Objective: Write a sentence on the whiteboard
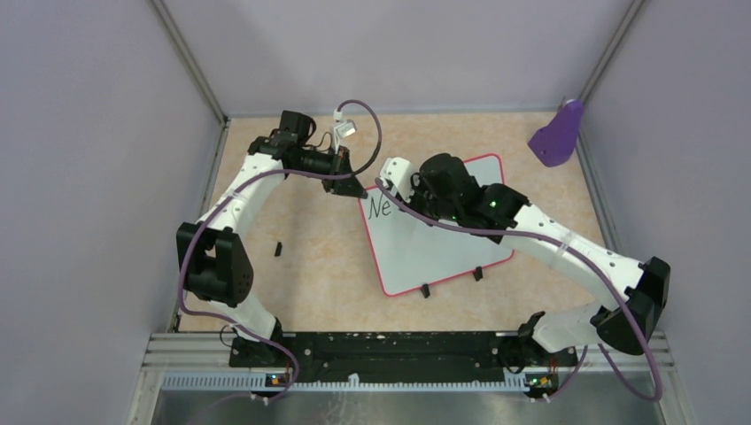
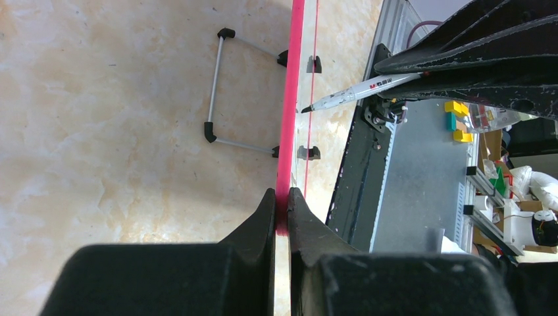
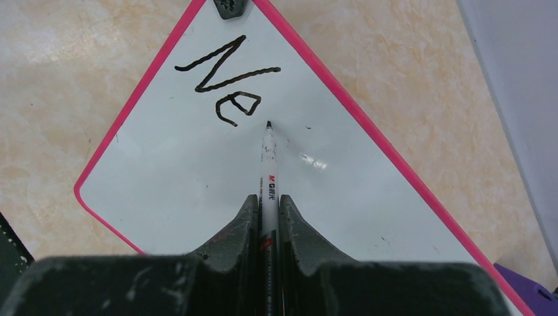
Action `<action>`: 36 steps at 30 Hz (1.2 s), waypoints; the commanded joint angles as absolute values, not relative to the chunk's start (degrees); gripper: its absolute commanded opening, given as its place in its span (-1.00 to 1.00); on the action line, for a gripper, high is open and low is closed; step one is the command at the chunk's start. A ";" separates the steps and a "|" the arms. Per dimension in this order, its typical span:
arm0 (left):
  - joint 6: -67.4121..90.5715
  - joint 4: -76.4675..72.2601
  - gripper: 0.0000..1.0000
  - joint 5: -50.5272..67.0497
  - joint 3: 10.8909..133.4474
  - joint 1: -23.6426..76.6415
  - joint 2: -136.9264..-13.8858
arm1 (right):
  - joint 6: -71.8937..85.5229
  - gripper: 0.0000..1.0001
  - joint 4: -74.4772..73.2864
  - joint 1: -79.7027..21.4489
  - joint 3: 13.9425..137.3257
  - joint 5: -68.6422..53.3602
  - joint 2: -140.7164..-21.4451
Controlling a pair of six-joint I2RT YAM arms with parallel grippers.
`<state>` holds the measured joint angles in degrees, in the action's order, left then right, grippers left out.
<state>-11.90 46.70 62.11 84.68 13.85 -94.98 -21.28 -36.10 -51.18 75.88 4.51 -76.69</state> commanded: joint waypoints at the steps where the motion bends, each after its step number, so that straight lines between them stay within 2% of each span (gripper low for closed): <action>1: -12.02 47.22 -1.00 62.28 84.46 14.41 -93.60 | -21.04 -1.00 -35.60 -50.82 75.88 4.50 -76.64; 25: -12.17 47.21 -1.00 62.17 84.22 14.41 -93.51 | -20.74 -1.00 -38.07 -50.80 73.60 3.09 -74.56; 36: -11.95 47.20 -1.00 62.20 84.39 14.41 -93.61 | -21.23 -1.00 -37.17 -49.59 75.20 6.60 -74.69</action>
